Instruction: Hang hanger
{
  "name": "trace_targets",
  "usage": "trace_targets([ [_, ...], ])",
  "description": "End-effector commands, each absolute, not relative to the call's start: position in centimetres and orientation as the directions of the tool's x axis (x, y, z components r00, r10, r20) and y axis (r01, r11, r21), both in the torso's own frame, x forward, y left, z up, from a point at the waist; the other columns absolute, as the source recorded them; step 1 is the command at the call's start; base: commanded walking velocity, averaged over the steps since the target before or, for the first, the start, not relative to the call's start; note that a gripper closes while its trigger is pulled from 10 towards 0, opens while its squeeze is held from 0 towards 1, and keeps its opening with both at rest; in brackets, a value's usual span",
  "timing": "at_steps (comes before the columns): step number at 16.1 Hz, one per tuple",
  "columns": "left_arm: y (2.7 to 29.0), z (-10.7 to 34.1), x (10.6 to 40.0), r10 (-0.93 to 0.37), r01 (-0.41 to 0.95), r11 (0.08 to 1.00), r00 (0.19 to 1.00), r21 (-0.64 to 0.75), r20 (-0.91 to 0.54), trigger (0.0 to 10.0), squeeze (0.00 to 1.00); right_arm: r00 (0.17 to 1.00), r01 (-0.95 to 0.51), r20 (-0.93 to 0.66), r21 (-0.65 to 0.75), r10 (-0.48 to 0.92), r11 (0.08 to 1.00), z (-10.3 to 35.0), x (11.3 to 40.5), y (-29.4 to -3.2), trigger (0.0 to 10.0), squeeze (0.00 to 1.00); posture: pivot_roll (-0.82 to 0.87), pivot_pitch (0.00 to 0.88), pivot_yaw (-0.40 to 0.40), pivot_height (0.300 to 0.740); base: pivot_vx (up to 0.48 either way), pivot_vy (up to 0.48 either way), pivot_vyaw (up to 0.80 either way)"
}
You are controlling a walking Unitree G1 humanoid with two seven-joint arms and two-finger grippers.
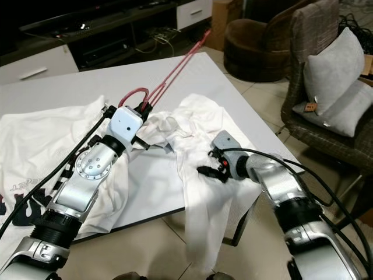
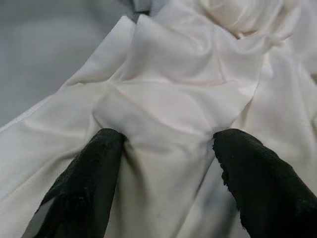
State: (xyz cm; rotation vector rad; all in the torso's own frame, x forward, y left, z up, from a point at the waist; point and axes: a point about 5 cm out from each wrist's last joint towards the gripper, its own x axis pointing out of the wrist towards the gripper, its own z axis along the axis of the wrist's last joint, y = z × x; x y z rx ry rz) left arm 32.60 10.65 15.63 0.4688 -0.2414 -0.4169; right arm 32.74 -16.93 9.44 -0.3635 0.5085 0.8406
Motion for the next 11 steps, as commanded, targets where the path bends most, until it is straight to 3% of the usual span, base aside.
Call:
trace_targets([
  [1,10.8,16.1,32.6,-0.435,0.315,0.81,0.888,0.495,0.147,10.0,0.0,0.593,-0.753,-0.58,-0.154,0.558,0.64,9.1,33.2,-17.1,10.0,0.0,-0.04,0.0,0.074,0.736,0.0,0.0,0.0],
  [6,10.7,16.3,32.7,-0.438,0.315,0.81,0.886,0.495,0.153,10.0,0.0,0.685,-0.699,-0.532,-0.287,0.498,0.655,9.5,34.7,-16.2,10.0,0.0,-0.04,0.0,0.076,0.736,0.0,0.0,0.0],
  [11,11.0,17.4,32.8,-0.399,0.254,0.839,0.889,0.481,0.226,10.0,0.0,0.802,-0.573,-0.43,-0.356,0.415,0.738,10.2,36.3,-15.5,10.0,0.0,-0.04,0.0,0.075,0.736,0.0,0.0,0.0],
])
